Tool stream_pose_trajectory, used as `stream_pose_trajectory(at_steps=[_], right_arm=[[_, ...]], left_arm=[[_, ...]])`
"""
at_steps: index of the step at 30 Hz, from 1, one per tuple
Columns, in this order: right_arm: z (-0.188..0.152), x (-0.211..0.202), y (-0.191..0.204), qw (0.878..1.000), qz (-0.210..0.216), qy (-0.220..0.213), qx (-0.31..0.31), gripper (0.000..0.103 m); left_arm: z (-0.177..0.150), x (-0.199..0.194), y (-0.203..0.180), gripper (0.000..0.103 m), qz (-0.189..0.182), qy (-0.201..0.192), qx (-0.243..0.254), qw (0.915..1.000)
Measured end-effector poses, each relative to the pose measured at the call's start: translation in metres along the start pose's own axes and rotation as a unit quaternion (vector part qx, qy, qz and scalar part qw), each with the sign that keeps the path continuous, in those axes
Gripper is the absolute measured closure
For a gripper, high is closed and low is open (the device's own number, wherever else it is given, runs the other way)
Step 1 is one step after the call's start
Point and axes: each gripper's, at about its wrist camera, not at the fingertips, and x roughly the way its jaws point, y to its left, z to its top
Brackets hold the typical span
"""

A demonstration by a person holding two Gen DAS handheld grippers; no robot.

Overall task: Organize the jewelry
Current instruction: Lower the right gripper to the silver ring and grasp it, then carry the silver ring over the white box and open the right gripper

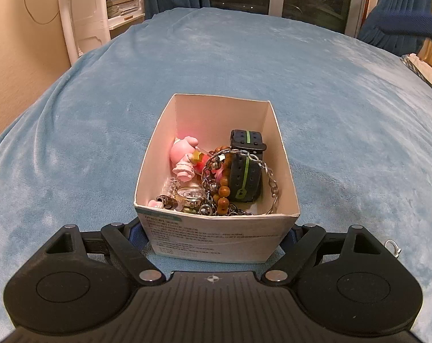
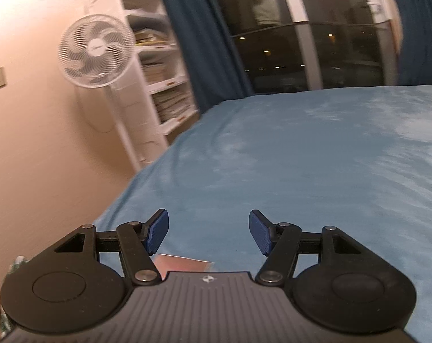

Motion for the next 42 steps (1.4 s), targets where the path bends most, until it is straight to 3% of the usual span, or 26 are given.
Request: stream_pose_trajectory(at_steps=[5, 10, 17, 21, 27, 38, 42], right_arm=[[-0.007, -0.011, -0.03, 0.999, -0.039, 0.011, 0.004, 0.0], [-0.022, -0.016, -0.048, 0.996, -0.076, 0.054, -0.014, 0.0], [-0.069, -0.002, -0.065, 0.979, -0.084, 0.179, -0.054, 0.0], [-0.1, 0.008, -0.074, 0.969, -0.085, 0.221, -0.07, 0.0], [-0.123, 0.012, -0.067, 0.962, -0.07, 0.244, -0.097, 0.0], [-0.124, 0.01, -0.047, 0.948, -0.063, 0.248, -0.189, 0.0], [-0.108, 0.003, -0.049, 0.961, -0.075, 0.208, -0.165, 0.0]], left_arm=[[0.0, 0.0, 0.0, 0.044, 0.0, 0.0, 0.0, 1.0], [0.0, 0.0, 0.001, 0.044, 0.0, 0.0, 0.0, 1.0], [0.0, -0.001, 0.001, 0.044, 0.0, 0.0, -0.001, 1.0], [0.0, -0.001, 0.0, 0.044, 0.0, -0.001, 0.001, 1.0], [0.0, -0.001, -0.001, 0.044, 0.001, -0.001, 0.003, 1.0], [-0.001, -0.001, 0.0, 0.044, 0.001, -0.001, 0.003, 1.0], [0.0, -0.001, 0.0, 0.044, 0.0, -0.001, 0.002, 1.0]])
